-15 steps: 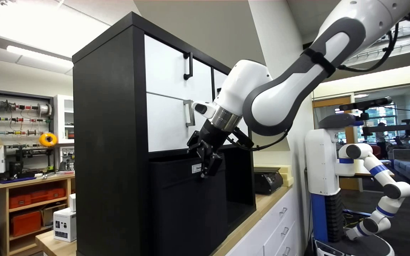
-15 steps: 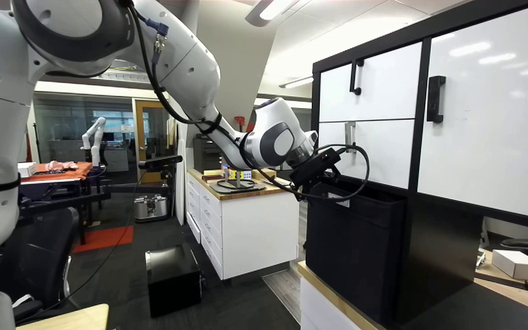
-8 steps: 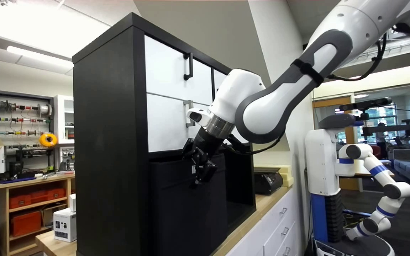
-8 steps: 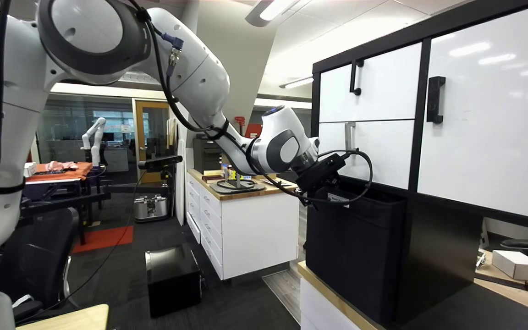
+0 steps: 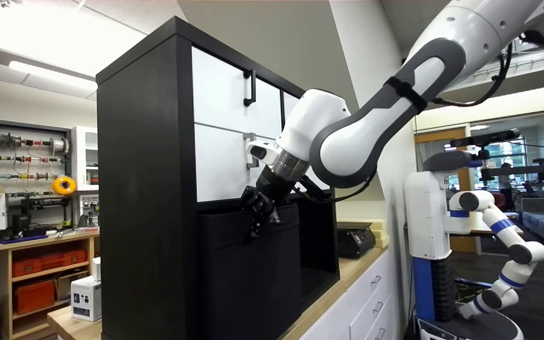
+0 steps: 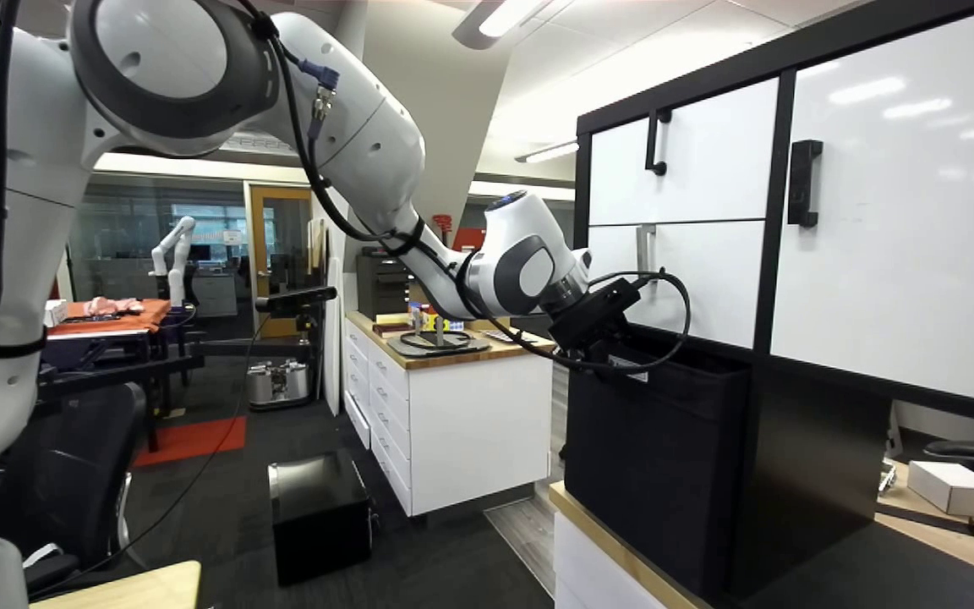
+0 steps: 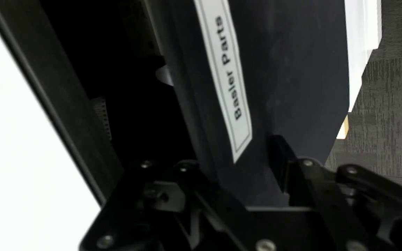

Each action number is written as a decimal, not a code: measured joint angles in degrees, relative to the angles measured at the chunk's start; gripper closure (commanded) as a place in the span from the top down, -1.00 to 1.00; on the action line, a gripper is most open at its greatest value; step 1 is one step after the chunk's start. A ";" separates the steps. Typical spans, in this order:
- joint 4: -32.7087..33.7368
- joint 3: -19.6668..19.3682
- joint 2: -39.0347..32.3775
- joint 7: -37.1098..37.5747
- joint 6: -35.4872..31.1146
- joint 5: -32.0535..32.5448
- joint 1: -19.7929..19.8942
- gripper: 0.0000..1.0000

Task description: Pull the box under the cabinet

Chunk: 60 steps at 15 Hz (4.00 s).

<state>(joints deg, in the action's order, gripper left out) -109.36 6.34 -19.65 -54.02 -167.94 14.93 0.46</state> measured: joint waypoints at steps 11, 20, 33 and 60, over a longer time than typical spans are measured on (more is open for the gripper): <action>-5.07 0.22 3.15 -1.30 -1.48 0.06 -0.03 -0.92; -14.80 0.18 10.28 -1.11 -2.93 0.02 -0.03 -0.91; -23.37 0.03 17.48 -1.05 -3.10 -0.99 -0.01 -0.91; -30.29 1.47 23.53 4.81 -2.73 -2.27 -0.46 -0.91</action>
<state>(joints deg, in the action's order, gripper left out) -139.66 7.81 3.88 -49.21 -170.66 12.67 0.00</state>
